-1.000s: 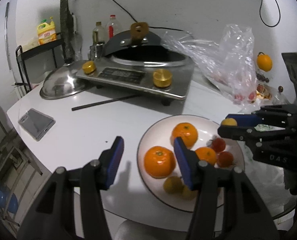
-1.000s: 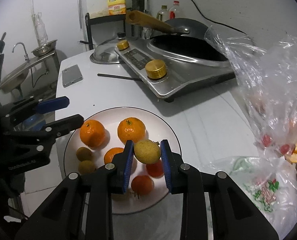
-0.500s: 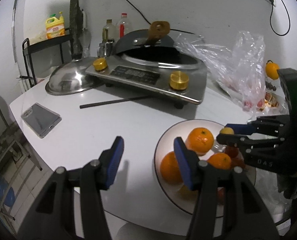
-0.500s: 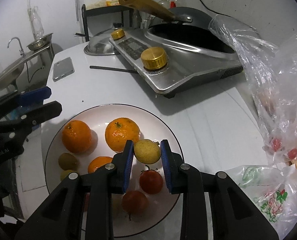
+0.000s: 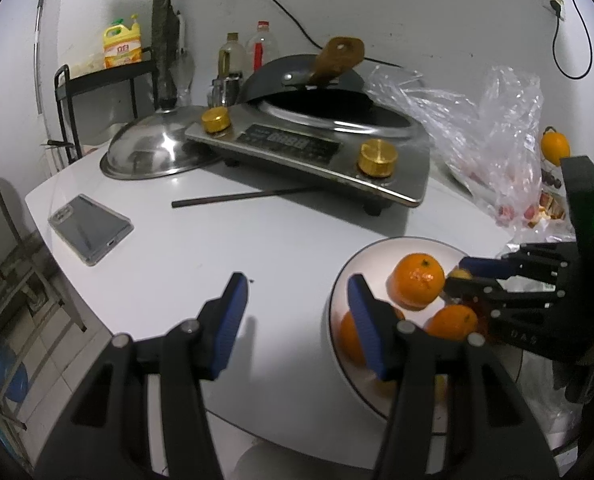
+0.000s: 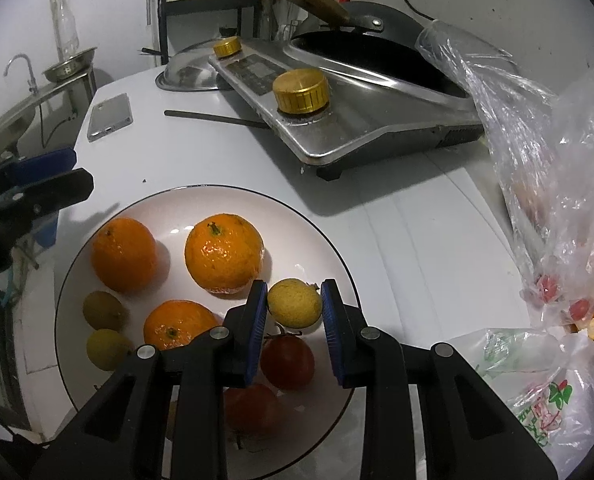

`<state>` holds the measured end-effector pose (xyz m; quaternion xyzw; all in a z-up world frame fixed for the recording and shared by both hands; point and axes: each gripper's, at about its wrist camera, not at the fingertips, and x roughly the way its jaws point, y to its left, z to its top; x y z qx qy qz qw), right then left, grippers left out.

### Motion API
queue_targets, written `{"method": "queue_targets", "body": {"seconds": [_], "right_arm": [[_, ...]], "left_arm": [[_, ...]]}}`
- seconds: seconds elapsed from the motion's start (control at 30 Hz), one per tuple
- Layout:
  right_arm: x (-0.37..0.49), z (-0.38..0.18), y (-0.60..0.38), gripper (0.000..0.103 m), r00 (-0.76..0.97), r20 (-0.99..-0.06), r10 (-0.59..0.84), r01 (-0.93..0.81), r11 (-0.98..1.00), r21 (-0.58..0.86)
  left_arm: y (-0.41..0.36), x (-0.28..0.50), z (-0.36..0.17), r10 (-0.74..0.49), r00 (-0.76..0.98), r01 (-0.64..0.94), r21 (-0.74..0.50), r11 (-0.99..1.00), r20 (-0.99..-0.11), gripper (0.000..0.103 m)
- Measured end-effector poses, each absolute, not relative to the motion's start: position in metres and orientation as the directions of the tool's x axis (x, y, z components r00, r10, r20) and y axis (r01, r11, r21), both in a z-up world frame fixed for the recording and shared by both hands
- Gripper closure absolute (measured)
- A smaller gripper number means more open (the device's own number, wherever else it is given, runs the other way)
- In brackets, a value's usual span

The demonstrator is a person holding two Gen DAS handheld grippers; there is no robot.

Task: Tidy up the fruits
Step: 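Lower the mandarin onto the plate and open the left tool while the right tool lowers its fruit, then open the right tool to release the yellow fruit and lift both tools away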

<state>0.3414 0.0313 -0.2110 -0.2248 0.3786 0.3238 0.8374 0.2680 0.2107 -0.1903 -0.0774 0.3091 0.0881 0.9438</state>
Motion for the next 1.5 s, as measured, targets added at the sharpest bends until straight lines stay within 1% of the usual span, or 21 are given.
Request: {"method": "queue_targets", "body": {"seconds": [0.5,0.67,1.5], "right_arm": [[0.34,-0.205,0.026,0.07,0.524,-0.768,0.368,-0.696,0.705,-0.138],[0.336,-0.197,0.021,0.067,0.532,-0.758,0.378,-0.692,0.71,-0.131],[0.283,-0.144,-0.017,0.067,0.594,-0.688,0.416,-0.665,0.735,-0.13]], "left_arm": [[0.206,0.264,-0.187,0.114,0.798,-0.202,-0.085,0.976,-0.592,0.049],[0.203,0.257,-0.182,0.118,0.801,-0.201,-0.077,0.977,-0.587,0.049],[0.17,0.204,-0.138,0.139,0.84,-0.188,-0.041,0.981,-0.525,0.049]]}}
